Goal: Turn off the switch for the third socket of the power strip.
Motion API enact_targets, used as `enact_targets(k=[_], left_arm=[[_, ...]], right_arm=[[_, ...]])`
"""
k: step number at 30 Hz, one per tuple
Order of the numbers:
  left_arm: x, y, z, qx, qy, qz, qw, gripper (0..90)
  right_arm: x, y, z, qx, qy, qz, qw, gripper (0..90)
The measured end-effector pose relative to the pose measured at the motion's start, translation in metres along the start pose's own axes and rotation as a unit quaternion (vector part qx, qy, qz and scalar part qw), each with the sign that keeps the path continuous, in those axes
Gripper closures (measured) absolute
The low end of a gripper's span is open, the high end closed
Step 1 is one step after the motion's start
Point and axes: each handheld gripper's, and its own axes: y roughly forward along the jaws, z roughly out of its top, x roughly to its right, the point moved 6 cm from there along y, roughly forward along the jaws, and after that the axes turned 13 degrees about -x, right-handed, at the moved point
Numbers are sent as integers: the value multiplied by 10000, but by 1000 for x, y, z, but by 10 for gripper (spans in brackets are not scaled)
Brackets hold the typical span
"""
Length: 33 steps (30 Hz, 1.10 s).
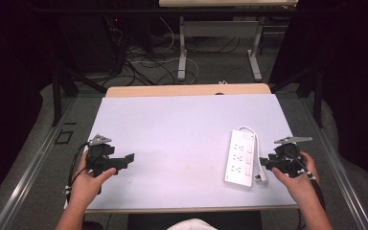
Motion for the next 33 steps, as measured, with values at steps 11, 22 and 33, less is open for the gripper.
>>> enact_targets(k=[11,22,33], left_arm=[[6,5,-1,-64,101,68,9999,160],[10,8,-1,-129,170,121,9997,163],[11,9,-1,-117,238,129,9996,164]], right_arm=[[-10,3,1,-82,-101,109,9999,624],[-14,14,0,-264,-214,296,9990,726],[-23,26,-4,-517,-250,451,9973,830]])
